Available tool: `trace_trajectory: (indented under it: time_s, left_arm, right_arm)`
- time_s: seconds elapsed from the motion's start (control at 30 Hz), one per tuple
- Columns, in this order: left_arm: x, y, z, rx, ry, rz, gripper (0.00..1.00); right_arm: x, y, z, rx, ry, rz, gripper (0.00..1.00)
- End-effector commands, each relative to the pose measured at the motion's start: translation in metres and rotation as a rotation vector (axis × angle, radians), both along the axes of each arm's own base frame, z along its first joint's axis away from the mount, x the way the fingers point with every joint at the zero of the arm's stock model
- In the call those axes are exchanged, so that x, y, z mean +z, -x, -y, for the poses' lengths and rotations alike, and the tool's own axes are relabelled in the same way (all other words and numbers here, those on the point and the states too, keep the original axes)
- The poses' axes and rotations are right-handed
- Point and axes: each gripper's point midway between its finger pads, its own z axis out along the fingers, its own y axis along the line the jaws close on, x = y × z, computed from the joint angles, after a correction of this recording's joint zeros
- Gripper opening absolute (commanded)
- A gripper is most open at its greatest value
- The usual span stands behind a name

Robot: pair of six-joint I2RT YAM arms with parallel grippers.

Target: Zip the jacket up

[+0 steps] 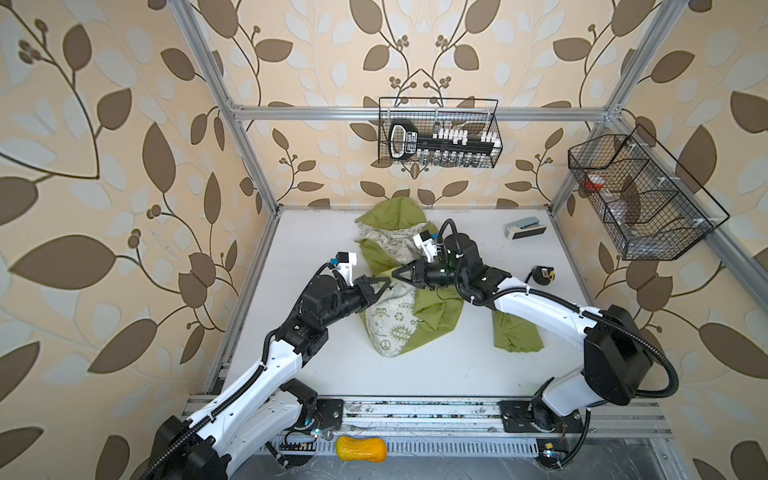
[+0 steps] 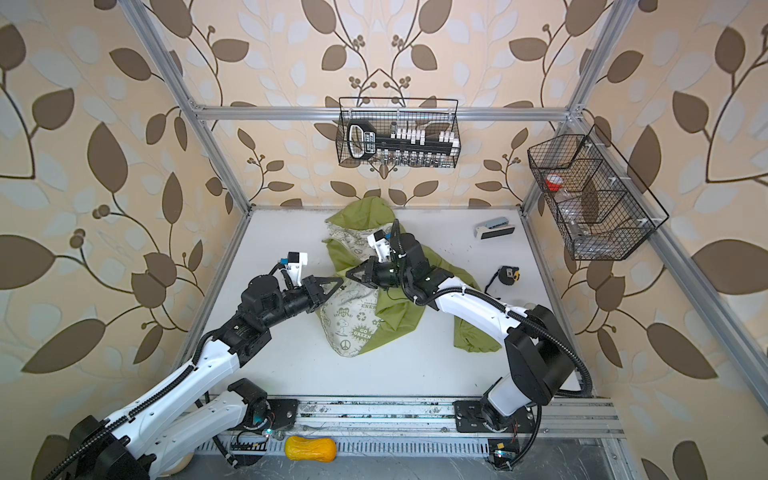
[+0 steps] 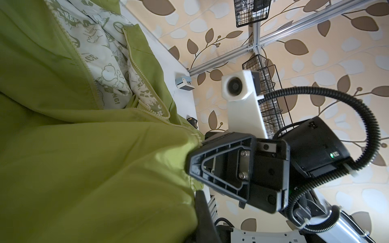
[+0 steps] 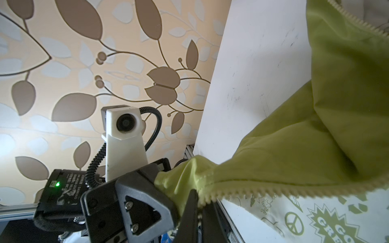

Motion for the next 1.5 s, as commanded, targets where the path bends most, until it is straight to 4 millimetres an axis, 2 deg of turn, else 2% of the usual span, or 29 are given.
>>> trace_trajectory:
  time_s: [0.0, 0.1, 0.23, 0.53, 0.8, 0.87, 0.9, 1.0, 1.07, 1.17, 1.33, 1.4, 1.47]
  left_arm:
    - [0.012, 0.003, 0.002, -0.024, 0.032, 0.039, 0.08]
    - [0.012, 0.004, 0.001, -0.026, 0.031, 0.038, 0.23]
    - [0.01, 0.004, 0.002, -0.03, 0.029, 0.039, 0.26]
    - [0.012, 0.004, 0.007, -0.06, 0.03, 0.042, 0.14]
    - [0.007, 0.006, 0.008, -0.071, 0.028, 0.029, 0.0]
    - [0.002, 0.006, 0.008, -0.07, 0.025, 0.017, 0.0]
    - [-0.001, 0.005, 0.008, -0.071, 0.021, 0.007, 0.0]
    - [-0.007, 0.004, 0.007, -0.064, 0.006, -0.017, 0.0]
    - [-0.011, 0.002, 0.002, -0.033, -0.018, -0.029, 0.0]
    - [-0.022, -0.002, -0.013, 0.041, -0.074, -0.052, 0.0]
    - [-0.035, -0.006, -0.042, 0.166, -0.099, -0.082, 0.0]
    - [-0.033, -0.006, -0.06, 0.231, -0.127, -0.078, 0.0]
    - [-0.034, -0.005, -0.077, 0.294, -0.157, -0.086, 0.0]
  right_arm:
    - [0.002, -0.003, -0.006, 0.014, -0.02, -0.001, 0.0]
    - [0.001, -0.004, -0.008, 0.013, -0.02, -0.004, 0.0]
    - [0.002, -0.004, -0.006, 0.004, -0.011, 0.002, 0.0]
    - [0.002, -0.002, -0.003, 0.008, 0.004, 0.011, 0.0]
    - [0.003, 0.001, 0.001, 0.015, 0.03, 0.033, 0.0]
    - [0.0, -0.001, 0.003, 0.016, 0.048, 0.04, 0.0]
    - [-0.003, -0.002, 0.006, 0.014, 0.068, 0.036, 0.02]
    - [-0.004, -0.004, 0.02, -0.014, 0.119, 0.078, 0.25]
    - [-0.004, -0.008, 0.035, -0.052, 0.153, 0.107, 0.33]
    - [-0.002, -0.015, 0.061, -0.098, 0.228, 0.147, 0.37]
    - [-0.01, -0.025, 0.105, -0.166, 0.412, 0.215, 0.53]
    - [-0.017, -0.03, 0.113, -0.185, 0.462, 0.223, 0.56]
    - [-0.027, -0.034, 0.11, -0.164, 0.517, 0.224, 0.57]
